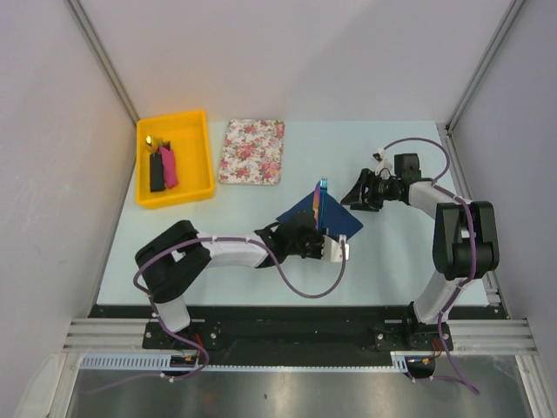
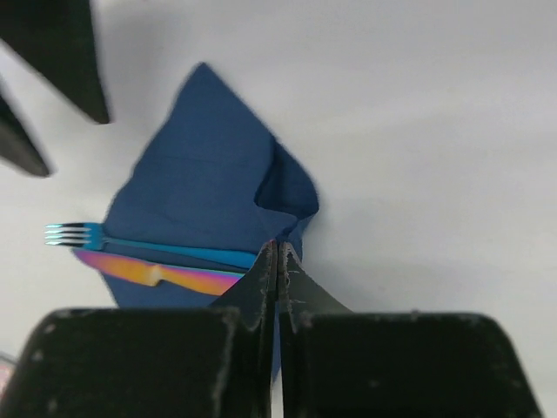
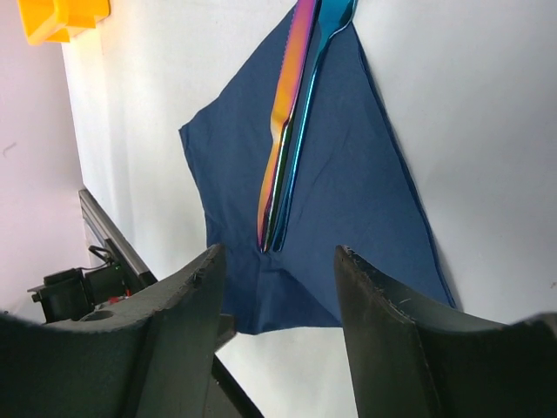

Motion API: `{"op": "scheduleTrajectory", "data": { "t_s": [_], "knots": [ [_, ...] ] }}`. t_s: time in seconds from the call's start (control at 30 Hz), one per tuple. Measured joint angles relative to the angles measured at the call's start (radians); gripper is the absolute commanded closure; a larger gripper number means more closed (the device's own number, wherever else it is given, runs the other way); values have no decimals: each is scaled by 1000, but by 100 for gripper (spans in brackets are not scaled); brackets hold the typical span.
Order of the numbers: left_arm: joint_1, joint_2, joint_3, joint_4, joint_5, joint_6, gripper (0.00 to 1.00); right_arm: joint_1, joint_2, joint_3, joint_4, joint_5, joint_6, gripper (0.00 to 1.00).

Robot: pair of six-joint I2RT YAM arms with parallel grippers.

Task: Place the utensils on the paper napkin and roll it up

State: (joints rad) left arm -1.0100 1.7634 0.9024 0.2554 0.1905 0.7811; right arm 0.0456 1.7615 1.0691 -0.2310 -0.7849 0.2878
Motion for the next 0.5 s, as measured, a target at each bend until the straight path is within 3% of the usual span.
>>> {"op": "scheduleTrajectory", "data": {
  "t_s": [0.27, 0.5],
  "knots": [
    [93, 37, 192, -111, 55, -68, 100, -16, 0, -7, -8, -14, -2, 42],
    [141, 64, 238, -193, 140, -81, 100, -17, 0, -16, -11, -19, -1, 43]
  ]
}}
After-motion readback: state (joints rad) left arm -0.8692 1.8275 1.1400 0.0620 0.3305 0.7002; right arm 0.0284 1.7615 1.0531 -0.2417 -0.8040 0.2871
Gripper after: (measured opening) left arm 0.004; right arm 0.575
